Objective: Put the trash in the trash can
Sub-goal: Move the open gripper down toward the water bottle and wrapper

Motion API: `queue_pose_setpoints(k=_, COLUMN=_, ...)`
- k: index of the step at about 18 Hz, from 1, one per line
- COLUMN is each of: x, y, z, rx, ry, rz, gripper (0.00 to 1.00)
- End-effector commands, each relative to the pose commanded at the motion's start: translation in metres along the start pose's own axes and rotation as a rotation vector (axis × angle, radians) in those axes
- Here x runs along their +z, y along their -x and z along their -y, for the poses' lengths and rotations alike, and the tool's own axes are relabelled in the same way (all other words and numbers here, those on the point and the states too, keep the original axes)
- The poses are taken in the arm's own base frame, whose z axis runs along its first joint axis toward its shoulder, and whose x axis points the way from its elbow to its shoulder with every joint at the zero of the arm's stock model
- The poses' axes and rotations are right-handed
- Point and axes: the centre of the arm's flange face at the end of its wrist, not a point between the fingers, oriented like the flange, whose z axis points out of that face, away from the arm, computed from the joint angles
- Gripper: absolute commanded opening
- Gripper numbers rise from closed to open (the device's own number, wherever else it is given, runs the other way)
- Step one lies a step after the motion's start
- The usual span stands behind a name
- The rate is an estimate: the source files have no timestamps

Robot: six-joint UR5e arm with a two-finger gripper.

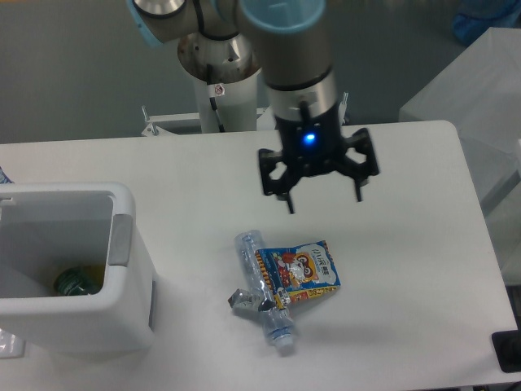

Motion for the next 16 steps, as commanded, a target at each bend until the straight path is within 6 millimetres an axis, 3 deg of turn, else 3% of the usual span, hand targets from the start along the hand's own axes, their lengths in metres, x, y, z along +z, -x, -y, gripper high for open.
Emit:
queue_pose_setpoints(k=5, x=0.007, y=0.014, z=-0.002, rx=0.002, ry=0.006, rz=0.004, gripper=1.00)
queue_pose_setpoints(k=7, x=0.029, y=0.014, z=0.000, rx=-0.007, ry=0.031, rz=-0.011, gripper=1.00)
queue_pose_setpoints(k=9, x=0.037, y=0.014, z=0.002, rx=-0.003, ry=0.036, rz=-0.024, gripper=1.00)
queue_pose_setpoints(k=12, x=0.062, y=0.012, z=0.004, rx=-0.006, ry=0.058, rz=-0.057, gripper=1.00)
queue_pose_setpoints(k=16, x=0.127, y=0.021, z=0.017, rx=-0.025, ry=0.040, rz=-0.075, gripper=1.00)
